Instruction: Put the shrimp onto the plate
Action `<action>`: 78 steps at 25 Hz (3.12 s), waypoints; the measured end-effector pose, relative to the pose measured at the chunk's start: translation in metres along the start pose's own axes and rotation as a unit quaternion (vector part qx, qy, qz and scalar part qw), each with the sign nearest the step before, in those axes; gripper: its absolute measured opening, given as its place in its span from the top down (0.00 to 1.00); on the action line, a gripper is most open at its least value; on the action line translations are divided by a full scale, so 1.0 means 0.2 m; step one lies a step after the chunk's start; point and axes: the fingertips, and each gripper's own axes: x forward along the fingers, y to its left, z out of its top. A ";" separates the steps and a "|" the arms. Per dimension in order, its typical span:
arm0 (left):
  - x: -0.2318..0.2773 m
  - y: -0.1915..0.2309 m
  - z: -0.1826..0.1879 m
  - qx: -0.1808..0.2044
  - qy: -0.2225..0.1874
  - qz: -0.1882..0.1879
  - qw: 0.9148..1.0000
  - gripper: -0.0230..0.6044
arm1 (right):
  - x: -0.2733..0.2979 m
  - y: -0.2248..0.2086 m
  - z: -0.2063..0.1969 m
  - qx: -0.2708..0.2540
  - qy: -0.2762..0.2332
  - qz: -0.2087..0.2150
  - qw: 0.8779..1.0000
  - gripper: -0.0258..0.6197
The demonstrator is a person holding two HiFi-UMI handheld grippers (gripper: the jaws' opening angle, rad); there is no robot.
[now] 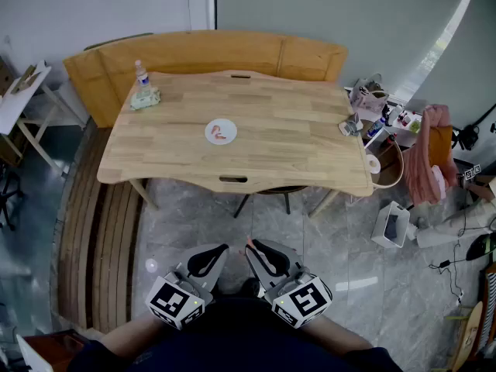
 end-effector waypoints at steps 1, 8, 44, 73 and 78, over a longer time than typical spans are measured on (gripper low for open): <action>0.00 0.00 0.00 0.001 0.001 0.000 1.000 0.96 | 0.00 0.00 0.00 0.000 0.000 0.000 1.000 0.87; 0.00 0.01 0.00 -0.009 0.004 0.002 1.000 0.96 | 0.02 0.00 0.01 -0.003 0.004 0.003 1.000 0.87; 0.53 0.57 0.08 -0.017 -0.002 0.027 1.000 0.96 | 0.55 -0.57 -0.01 0.020 0.021 0.028 0.999 0.87; 0.97 1.65 0.33 -0.039 0.010 0.029 0.999 0.96 | 1.76 -1.30 -0.04 0.017 0.104 -0.013 0.994 0.87; 1.02 1.68 0.33 -0.042 0.010 0.044 0.998 0.96 | 1.90 -1.46 -0.19 0.006 0.143 -0.010 0.990 0.87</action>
